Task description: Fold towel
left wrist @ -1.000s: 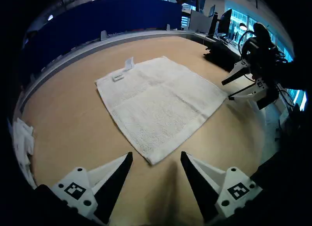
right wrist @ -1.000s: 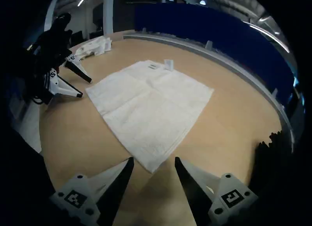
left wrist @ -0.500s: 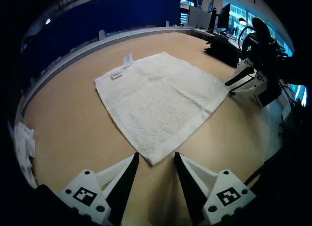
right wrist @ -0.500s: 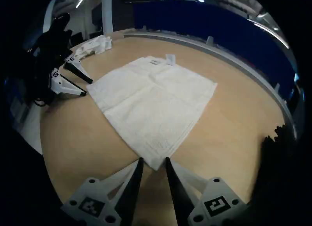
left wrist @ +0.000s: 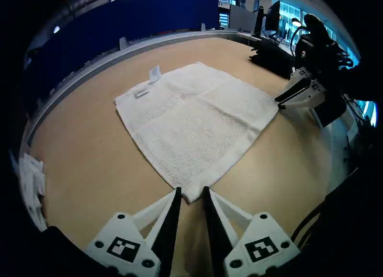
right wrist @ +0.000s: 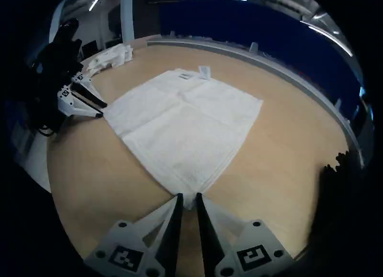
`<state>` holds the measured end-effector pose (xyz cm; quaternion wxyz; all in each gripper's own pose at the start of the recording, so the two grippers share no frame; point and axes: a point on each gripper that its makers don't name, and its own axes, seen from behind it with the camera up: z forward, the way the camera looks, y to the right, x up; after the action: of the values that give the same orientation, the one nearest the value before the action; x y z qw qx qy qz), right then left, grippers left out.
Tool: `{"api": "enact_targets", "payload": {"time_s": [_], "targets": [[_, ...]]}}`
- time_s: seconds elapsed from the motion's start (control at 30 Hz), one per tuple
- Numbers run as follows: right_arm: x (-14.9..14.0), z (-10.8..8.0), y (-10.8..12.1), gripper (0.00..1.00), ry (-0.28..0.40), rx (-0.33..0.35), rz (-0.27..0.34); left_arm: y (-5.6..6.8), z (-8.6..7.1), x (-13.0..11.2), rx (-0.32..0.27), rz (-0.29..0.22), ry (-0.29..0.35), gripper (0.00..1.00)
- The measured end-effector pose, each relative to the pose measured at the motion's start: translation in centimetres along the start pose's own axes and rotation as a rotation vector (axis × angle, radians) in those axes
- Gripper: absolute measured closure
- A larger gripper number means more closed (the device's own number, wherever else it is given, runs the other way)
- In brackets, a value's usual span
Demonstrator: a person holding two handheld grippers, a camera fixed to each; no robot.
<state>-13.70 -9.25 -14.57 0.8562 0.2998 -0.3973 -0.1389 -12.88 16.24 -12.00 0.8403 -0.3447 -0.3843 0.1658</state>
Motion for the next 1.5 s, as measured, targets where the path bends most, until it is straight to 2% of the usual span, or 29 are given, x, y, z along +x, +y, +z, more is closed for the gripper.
{"api": "enact_targets", "payload": {"time_s": [0.07,0.33,0.87,1.3,1.5], "targets": [[0.1,-0.1,0.0,0.82,0.001,0.002,0.009,-0.1,0.0,0.0,0.009,0.000,-0.001,0.80],[0.7,-0.5,0.2,0.84,0.010,0.002,0.040,0.0,-0.5,0.2,0.017,-0.014,0.006,0.90],[3.4,-2.4,0.0,0.85,0.053,0.015,0.071,-0.1,-2.7,2.5,0.031,-0.076,0.043,0.90],[6.2,-6.1,0.3,0.86,0.086,0.016,0.070,0.4,-6.2,5.2,0.018,-0.166,0.079,0.90],[7.0,-7.9,0.0,0.87,0.097,0.021,0.094,0.9,-7.7,5.8,0.011,-0.175,0.063,0.90]]}}
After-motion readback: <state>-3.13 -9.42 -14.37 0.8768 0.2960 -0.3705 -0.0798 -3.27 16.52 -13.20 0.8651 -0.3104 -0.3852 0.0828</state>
